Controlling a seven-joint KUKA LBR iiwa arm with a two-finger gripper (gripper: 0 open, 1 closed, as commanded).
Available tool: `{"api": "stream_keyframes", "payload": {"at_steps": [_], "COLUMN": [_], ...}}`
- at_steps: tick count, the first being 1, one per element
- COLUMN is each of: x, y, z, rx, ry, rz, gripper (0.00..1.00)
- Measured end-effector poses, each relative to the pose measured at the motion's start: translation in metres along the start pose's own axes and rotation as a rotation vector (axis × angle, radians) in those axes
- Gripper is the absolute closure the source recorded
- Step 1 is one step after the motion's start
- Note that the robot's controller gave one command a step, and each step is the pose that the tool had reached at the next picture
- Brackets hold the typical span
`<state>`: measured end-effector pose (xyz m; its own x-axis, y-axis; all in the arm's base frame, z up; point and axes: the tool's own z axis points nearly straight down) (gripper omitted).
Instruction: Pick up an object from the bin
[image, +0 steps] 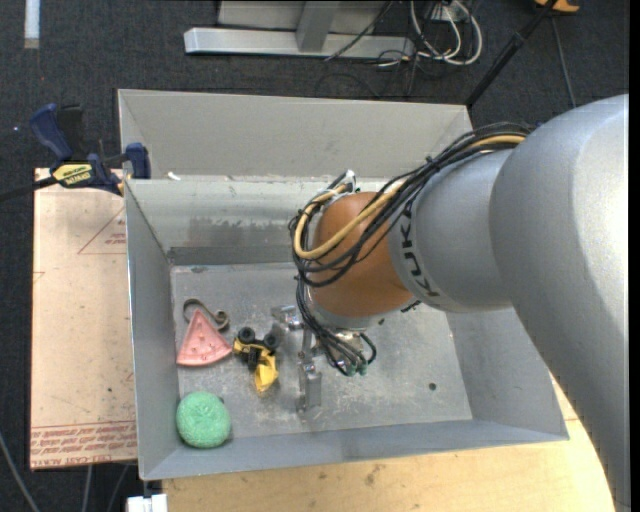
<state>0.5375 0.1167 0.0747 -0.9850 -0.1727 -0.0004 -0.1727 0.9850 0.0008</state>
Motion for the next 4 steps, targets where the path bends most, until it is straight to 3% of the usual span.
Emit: {"api": "stream_keyframes", "payload": {"at_steps": [1,2,3,4], "x": [0.001,-0.048,0.008,0.008], "y": [0.008,0.022,0.039,0.039], "z": [-0.028,-0.013,0.005,0.005], "rx": [-0.001,-0.001,-0.001,-0.001], "ry": [0.000,-0.009,0.000,0.000], "rz": [-0.149,-0.058,-0.177,-0.177], "gripper": [0.00,0.00,1.00,1.00]}}
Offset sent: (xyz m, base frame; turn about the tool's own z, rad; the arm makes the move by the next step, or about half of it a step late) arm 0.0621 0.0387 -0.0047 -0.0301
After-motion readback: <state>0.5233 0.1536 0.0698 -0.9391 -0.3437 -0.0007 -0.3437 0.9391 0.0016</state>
